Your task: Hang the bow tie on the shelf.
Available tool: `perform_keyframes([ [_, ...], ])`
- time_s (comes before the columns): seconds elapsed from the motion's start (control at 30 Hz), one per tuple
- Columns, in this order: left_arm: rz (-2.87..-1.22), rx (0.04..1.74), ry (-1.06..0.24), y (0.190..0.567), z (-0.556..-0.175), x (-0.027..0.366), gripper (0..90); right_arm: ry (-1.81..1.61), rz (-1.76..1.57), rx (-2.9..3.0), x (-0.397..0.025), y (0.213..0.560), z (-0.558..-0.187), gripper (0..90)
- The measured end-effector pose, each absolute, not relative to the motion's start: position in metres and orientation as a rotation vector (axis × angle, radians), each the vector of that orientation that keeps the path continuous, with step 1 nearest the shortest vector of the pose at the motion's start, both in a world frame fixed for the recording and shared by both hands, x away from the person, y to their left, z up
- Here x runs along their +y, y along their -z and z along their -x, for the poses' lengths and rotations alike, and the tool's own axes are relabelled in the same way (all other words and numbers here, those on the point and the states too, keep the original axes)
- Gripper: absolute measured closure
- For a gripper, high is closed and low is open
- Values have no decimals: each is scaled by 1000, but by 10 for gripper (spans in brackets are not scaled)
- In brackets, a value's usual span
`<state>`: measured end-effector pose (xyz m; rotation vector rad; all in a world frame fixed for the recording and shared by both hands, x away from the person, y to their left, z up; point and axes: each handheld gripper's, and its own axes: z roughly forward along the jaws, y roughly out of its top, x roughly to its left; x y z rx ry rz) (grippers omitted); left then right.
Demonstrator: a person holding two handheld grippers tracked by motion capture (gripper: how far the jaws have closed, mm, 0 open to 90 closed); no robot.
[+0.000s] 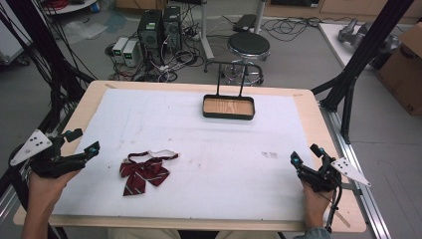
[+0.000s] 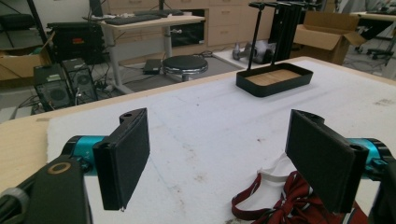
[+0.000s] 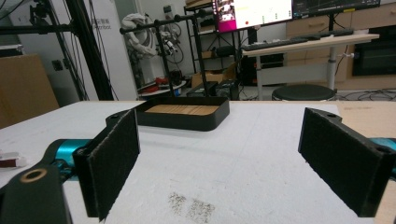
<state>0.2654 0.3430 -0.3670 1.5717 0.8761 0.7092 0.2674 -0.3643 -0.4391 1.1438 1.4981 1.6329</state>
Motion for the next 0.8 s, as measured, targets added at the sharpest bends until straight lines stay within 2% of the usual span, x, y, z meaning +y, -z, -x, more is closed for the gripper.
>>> perform_keyframes([
  [0.43, -1552, 825, -708, 373, -266, 335, 222, -1641, -1144, 1505, -364, 439, -267, 118],
  [0.8, -1583, 789, -652, 385, -271, 321, 227, -1636, -1143, 1513, -363, 439, -268, 118],
])
